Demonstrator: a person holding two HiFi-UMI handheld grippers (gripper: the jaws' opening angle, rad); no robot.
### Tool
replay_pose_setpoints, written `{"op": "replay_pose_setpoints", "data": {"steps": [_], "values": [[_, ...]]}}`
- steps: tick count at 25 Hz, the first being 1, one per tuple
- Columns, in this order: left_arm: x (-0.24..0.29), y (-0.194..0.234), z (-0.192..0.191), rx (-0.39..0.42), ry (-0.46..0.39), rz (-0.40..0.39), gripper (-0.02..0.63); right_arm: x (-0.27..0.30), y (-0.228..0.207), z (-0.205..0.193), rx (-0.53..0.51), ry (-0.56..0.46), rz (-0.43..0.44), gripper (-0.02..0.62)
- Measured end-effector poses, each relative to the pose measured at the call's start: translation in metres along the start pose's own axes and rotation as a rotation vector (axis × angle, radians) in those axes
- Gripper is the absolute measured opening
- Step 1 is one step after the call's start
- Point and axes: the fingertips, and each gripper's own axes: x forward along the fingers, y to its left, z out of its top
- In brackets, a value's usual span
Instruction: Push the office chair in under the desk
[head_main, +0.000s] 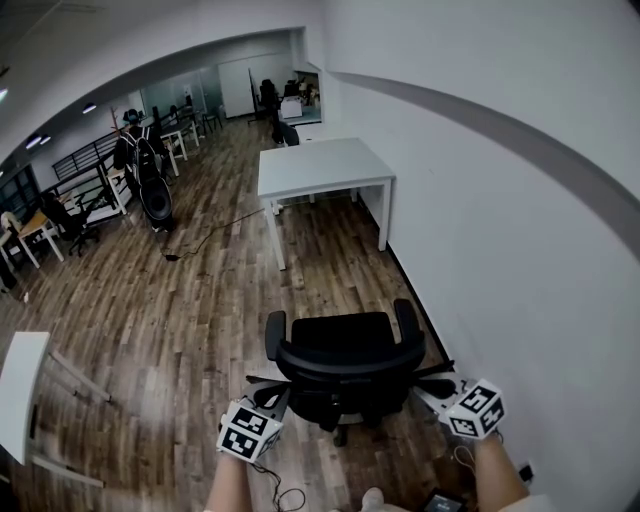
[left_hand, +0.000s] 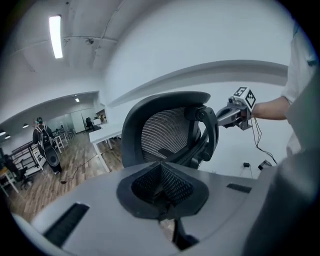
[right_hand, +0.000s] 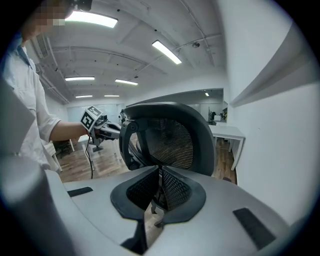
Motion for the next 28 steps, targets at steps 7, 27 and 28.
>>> {"op": "replay_pose_setpoints", "data": {"steps": [7,27,28], "values": [[0.003,0.003,-0.004,0.1,0.079,-0.015,0.035,0.001,-0.008,-0.003,-0.102,0.092,0.039,0.037],[0.013,0.017,-0.033,0.451,0.357,-0.045,0.086,0.001,-0.034,-0.016,-0.321,0.312,0.078,0.12],[0.013,0.016,-0.035,0.474,0.374,-0.051,0.086,0.002,-0.034,-0.018,-0.336,0.325,0.078,0.127]]}}
